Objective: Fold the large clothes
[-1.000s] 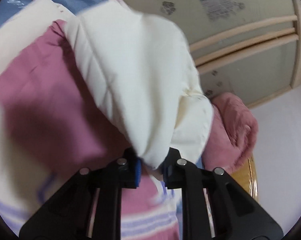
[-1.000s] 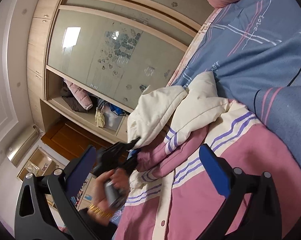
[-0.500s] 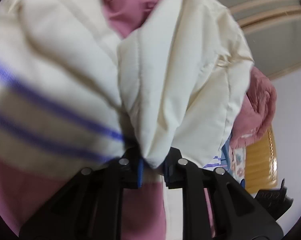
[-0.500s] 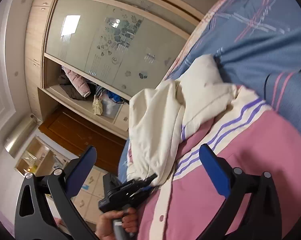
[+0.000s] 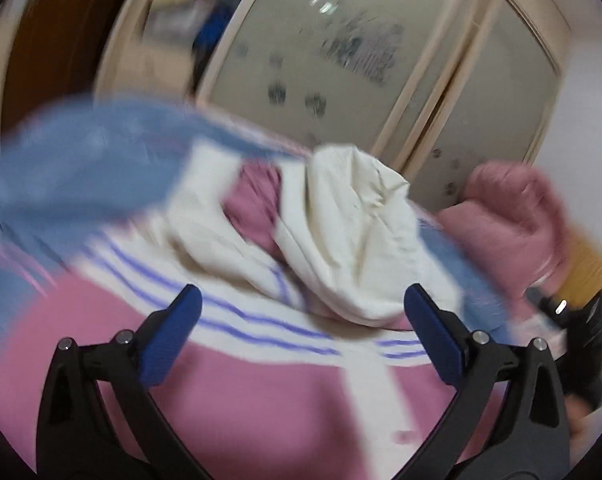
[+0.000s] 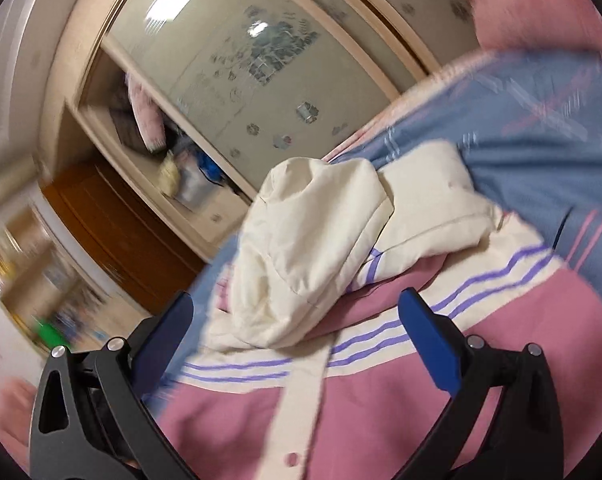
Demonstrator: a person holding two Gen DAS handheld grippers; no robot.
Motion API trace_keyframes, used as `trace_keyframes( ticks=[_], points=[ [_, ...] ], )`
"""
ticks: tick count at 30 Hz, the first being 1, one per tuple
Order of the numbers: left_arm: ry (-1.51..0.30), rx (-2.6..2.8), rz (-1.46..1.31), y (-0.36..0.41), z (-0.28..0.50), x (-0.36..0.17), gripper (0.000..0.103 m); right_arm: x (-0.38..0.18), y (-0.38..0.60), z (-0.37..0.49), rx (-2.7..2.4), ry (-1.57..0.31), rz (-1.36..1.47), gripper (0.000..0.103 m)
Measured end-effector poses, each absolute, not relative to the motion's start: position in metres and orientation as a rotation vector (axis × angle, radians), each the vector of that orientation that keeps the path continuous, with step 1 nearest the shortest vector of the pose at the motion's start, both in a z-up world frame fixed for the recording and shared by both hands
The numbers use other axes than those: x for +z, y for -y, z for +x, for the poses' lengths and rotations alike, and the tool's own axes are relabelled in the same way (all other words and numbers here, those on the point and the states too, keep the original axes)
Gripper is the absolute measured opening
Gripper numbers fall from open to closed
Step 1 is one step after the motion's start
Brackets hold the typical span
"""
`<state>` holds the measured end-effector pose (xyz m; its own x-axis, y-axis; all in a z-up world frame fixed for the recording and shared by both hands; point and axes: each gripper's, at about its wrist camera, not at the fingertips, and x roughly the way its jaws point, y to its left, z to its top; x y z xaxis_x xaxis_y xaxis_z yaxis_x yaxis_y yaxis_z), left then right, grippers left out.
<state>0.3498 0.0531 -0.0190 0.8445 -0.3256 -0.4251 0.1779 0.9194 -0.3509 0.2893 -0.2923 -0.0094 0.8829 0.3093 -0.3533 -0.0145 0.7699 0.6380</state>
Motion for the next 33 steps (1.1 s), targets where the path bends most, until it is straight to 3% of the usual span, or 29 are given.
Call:
trace_keyframes(
  ticks=[3,6,12,18,21,22,29,33],
  points=[
    [-0.54,-0.268,-0.172,-0.039,0.353,-0.009,0.101,-0.006,0.278,0.294,0.193,-0.471,0.661,0.102],
    [-0.526,-0.276,-0.169,-0.046,0.349,-0.001,0.101,0.021,0.255,0.316,0.069,-0.449,0.443,0.102],
    [-0.51,-0.277,-0.236,-0.07,0.334,0.006,0.101,0.086,0.219,0.434,-0.027,-0.455,0.22,0.102],
    [-0.522,-0.236,-0.266,-0.088,0.344,0.006,0.101,0.024,0.176,0.524,-0.08,-0.617,0.05,0.102],
    [-0.531,-0.245,-0.259,-0.088,0.345,0.004,0.101,-0.074,0.16,0.553,-0.025,-0.931,-0.039,0.102],
    [-0.533,-0.248,-0.245,-0.087,0.345,0.003,0.101,-0.092,0.16,0.551,-0.018,-0.954,-0.042,0.102],
    [-0.563,-0.276,-0.209,-0.085,0.347,0.0,0.101,-0.103,0.18,0.536,-0.013,-0.898,0.06,0.102],
    [-0.551,-0.279,-0.2,-0.085,0.342,0.004,0.101,-0.083,0.186,0.501,-0.043,-0.767,0.1,0.102]
  ],
)
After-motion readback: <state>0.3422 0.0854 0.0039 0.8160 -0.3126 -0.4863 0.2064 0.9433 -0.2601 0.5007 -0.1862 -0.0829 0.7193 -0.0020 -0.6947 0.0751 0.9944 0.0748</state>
